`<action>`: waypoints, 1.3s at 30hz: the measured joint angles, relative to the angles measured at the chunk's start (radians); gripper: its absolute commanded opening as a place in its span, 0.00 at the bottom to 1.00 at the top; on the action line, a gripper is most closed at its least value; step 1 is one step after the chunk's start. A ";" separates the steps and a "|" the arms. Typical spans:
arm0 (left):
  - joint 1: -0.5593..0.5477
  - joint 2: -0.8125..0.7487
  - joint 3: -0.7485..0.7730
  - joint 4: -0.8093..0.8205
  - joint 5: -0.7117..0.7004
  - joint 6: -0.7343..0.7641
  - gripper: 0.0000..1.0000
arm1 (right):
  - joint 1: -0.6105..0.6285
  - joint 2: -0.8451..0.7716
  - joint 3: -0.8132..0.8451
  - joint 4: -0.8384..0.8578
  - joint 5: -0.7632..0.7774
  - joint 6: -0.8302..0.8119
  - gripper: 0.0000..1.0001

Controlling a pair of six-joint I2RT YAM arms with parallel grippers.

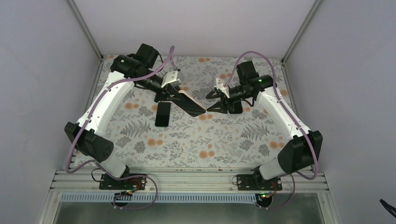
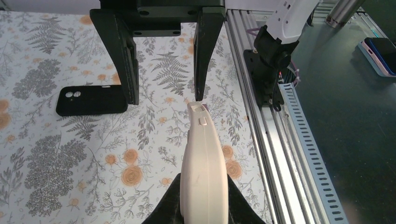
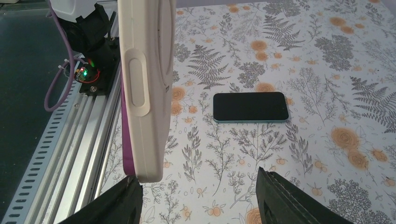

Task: Take the phone out of the phone case
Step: Remove the phone case from the phone.

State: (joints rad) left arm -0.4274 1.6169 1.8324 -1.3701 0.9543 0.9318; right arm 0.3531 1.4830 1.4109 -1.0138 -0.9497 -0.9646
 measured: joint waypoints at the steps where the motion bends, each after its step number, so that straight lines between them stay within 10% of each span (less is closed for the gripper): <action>1: 0.000 0.002 0.000 0.000 0.000 0.000 0.02 | 0.000 0.003 0.002 0.000 -0.001 0.000 0.62; 39: 0.000 0.027 0.017 0.000 0.001 0.000 0.02 | 0.007 0.013 0.003 0.001 -0.005 -0.009 0.59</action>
State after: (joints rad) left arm -0.4271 1.6440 1.8496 -1.3697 0.9554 0.9314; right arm 0.3599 1.4963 1.4139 -1.0126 -0.9546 -0.9733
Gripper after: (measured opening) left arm 0.112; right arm 0.600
